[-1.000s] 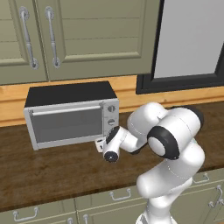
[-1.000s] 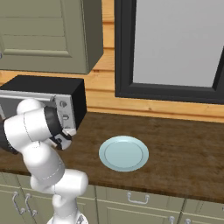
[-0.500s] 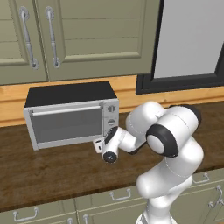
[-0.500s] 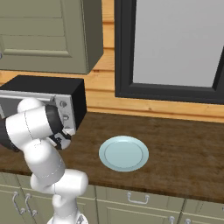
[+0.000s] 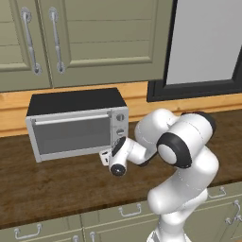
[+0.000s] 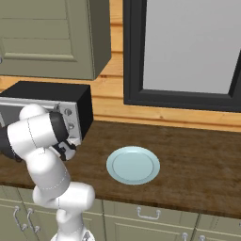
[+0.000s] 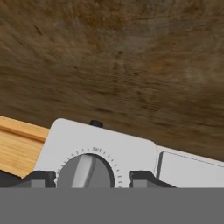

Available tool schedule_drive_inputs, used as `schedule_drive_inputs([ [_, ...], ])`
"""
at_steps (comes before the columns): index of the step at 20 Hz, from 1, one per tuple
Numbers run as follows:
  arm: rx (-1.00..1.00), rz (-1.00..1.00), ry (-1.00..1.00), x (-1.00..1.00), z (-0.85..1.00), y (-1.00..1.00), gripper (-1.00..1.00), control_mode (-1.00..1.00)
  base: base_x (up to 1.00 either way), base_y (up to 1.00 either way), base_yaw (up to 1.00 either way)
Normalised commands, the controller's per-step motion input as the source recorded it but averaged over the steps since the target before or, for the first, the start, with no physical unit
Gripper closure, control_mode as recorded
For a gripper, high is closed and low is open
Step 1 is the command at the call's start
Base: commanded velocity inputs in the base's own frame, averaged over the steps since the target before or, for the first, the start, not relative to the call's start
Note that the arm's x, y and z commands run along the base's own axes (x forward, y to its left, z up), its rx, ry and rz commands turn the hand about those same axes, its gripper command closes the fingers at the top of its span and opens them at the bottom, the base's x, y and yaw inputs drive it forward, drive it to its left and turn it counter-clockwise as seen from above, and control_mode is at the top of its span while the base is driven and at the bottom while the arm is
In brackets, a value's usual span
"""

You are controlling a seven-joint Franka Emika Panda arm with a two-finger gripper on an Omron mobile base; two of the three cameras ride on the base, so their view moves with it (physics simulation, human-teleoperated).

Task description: Pick up the kebab skewer and baguette bread, and place them inside the toaster oven. Close the toaster oven door and start by setting the timer.

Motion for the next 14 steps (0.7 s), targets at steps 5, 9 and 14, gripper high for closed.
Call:
schedule_drive_inputs([
  [5,0.03,0.00,0.00,0.25,-0.02,-0.07,1.00,-1.00,0.00,0.00,0.00],
  [9,0.08,0.00,-0.03,0.03,0.00,-0.17,1.00,-1.00,0.00,0.00,0.00],
  [14,0.09,0.00,-0.04,0.00,0.00,-0.01,1.00,-1.00,0.00,0.00,0.00],
])
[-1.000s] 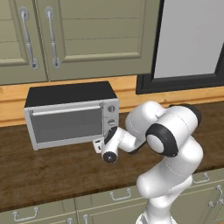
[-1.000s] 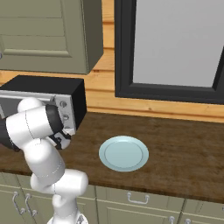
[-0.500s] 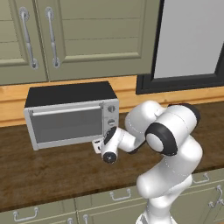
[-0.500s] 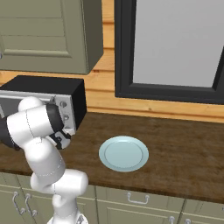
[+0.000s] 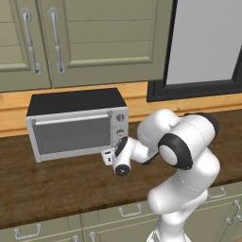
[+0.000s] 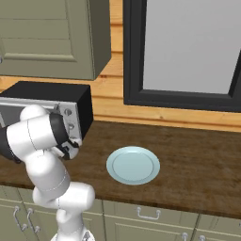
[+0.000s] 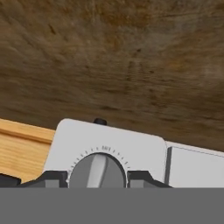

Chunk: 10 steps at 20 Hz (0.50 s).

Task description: Pick up the kebab skewer and baguette bread, and place them inside the toaster oven. Close the toaster oven door and start by setting the timer.

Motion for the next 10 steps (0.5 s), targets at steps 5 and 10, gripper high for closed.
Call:
schedule_drive_inputs([
  [5,0.07,0.00,-0.07,0.00,0.00,0.00,1.00,-1.00,0.00,0.00,0.00],
  [10,0.05,0.00,-0.07,0.00,0.00,0.00,1.00,-1.00,0.00,0.00,0.00],
])
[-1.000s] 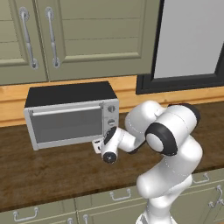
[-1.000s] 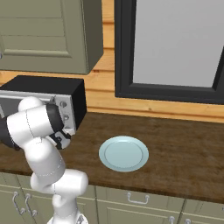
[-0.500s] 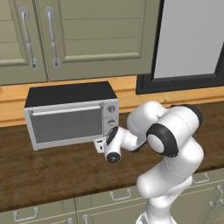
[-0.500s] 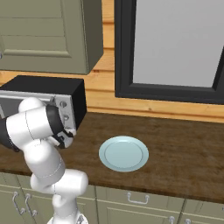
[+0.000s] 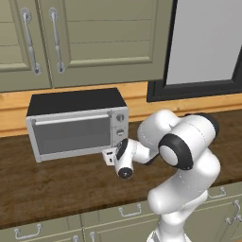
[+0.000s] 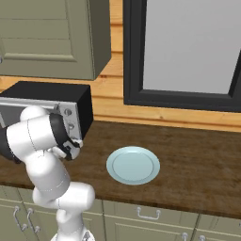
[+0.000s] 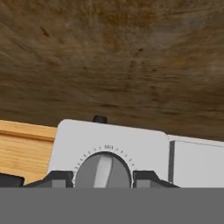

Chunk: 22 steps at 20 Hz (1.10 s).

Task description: Pick up the kebab skewer and baguette bread, and place them inside the toaster oven. Close the toaster oven door and start by setting the timer.

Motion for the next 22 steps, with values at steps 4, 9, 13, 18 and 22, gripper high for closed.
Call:
schedule_drive_inputs([
  [4,0.04,0.00,-0.06,0.01,0.00,0.00,1.00,-1.00,0.00,0.00,0.00],
  [9,0.10,0.00,-0.03,0.01,0.00,0.00,1.00,-1.00,0.00,0.00,0.00],
  [13,0.17,0.00,0.00,0.09,0.06,0.00,1.00,-1.00,0.00,0.00,0.00],
  [18,0.19,0.00,0.00,0.15,0.07,0.00,1.00,-1.00,0.00,0.00,0.00],
  [22,0.20,0.00,0.00,0.17,0.03,0.00,1.00,-1.00,0.00,0.00,0.00],
])
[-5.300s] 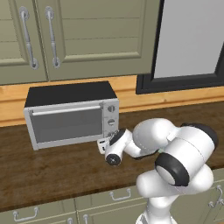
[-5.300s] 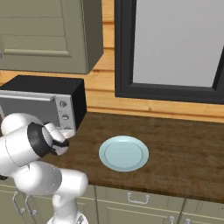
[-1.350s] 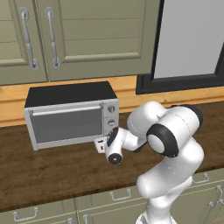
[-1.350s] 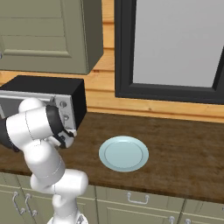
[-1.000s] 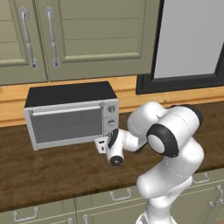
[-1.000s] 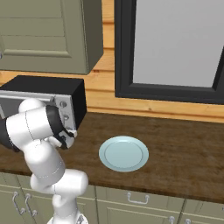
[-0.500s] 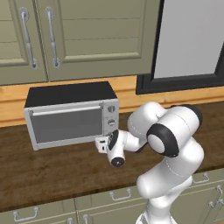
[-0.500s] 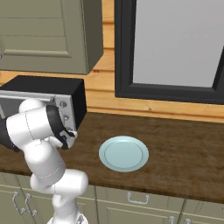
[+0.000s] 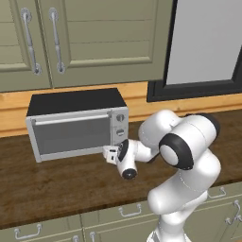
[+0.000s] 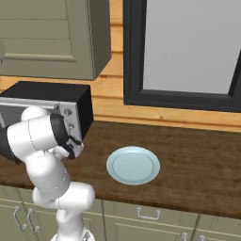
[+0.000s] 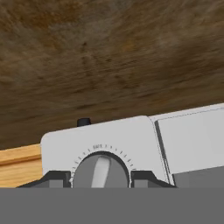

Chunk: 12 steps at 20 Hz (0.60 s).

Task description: Pick up the kebab skewer and baguette bread, and place them inside the toaster oven. Close the toaster oven door and start by setting the timer.

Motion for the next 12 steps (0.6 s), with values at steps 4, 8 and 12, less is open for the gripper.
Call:
schedule_drive_inputs([
  [4,0.20,0.00,0.00,0.24,0.08,0.00,1.00,-1.00,0.00,0.00,0.00],
  [8,0.21,0.00,0.00,0.24,0.01,0.00,1.00,-1.00,0.00,0.00,0.00],
  [12,0.22,0.00,0.00,0.27,0.01,0.00,1.00,-1.00,0.00,0.00,0.00],
])
